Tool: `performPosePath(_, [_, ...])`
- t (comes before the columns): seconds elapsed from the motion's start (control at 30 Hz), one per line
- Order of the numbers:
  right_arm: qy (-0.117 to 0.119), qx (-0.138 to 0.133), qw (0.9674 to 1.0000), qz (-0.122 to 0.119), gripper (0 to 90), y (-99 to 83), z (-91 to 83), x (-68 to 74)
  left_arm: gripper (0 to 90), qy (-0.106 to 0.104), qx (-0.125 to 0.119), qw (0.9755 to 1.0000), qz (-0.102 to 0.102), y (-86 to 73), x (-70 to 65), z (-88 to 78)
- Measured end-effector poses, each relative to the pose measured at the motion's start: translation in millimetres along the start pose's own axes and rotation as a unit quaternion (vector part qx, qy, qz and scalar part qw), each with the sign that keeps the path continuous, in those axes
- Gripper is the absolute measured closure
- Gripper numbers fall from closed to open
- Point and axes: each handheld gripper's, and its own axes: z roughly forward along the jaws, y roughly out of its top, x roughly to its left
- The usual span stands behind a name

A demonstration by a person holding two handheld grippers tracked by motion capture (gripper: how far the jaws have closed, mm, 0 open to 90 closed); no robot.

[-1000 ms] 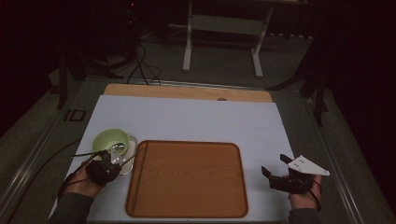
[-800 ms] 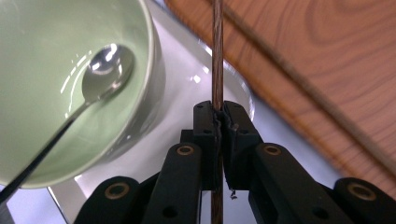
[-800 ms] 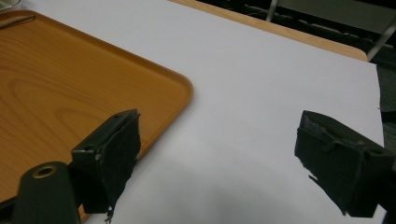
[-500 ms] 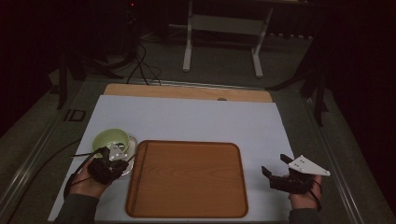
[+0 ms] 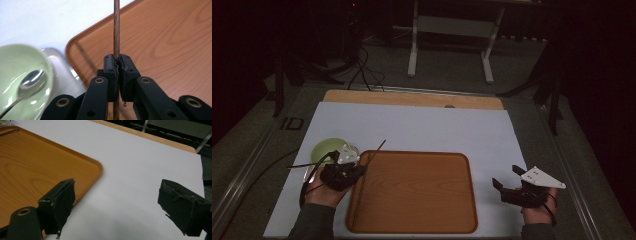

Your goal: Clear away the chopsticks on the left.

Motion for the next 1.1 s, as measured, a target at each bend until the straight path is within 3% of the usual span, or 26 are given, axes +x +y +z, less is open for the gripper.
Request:
performPosePath(0.13, [0.0,0.0,1.0,-0.001,14.1,0.0,0.0,0.0,85.9,-0.013,-0.007,0.9999,-0.006,9.0,-6.6,6.2])
performPosePath(0.5, [0.001,0.0,1.0,-0.001,14.1,0.0,-0.1,0.2,85.7,-0.052,-0.026,0.9971,-0.05,16.4,-24.7,26.4])
performPosePath(0.77, [0.001,0.0,1.0,-0.002,14.1,0.1,-0.2,-0.1,85.7,-0.049,-0.016,0.9931,-0.105,4.7,-25.9,44.6])
performPosePath(1.1, [0.001,-0.001,1.0,-0.002,14.1,0.5,-0.2,0.6,84.8,-0.032,0.021,0.9894,-0.14,-12.8,-21.1,62.3])
